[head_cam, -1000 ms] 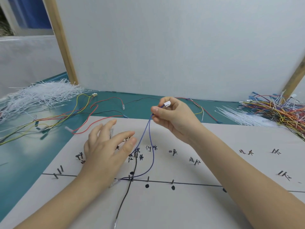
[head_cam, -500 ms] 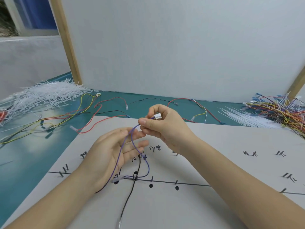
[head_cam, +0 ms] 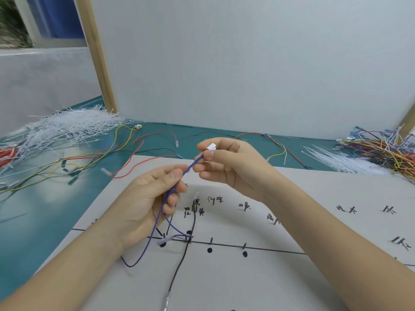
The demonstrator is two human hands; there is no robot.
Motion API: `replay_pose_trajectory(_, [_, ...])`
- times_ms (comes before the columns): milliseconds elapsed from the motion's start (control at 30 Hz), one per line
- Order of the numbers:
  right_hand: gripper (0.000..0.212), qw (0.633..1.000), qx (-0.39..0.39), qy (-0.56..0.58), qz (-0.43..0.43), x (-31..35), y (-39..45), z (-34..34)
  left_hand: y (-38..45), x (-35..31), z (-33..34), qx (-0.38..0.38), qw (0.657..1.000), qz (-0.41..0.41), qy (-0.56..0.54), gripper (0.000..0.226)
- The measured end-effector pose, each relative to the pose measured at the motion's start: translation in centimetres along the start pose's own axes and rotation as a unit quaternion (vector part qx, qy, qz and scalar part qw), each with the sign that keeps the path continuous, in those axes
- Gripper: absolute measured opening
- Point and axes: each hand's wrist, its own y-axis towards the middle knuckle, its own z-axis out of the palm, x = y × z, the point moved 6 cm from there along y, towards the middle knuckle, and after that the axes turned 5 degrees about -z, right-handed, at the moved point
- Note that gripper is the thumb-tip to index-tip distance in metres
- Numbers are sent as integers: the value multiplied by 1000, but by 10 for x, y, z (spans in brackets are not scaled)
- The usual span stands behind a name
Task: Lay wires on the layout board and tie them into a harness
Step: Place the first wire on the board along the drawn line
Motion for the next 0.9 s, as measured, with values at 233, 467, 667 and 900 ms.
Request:
replay_pose_trajectory(233, [17,994,22,-110,-13,15,-2,-4,-1,1,-1,-10,999,-32,3,19])
replay_pose_trajectory(467, [24,998,11,-57,0,17,-1,0,-11,-8,14,118,990,-5,-72,22])
replay_pose_trajectory(667, [22,997,-68,-23,-42,29,2,-18,-24,-33,7,98,989,20,105,14])
replay_pose_trajectory(900, [14,962,-110,-242,60,-23,13,-30,-4,-13,-27,-20,937,-76,340,12])
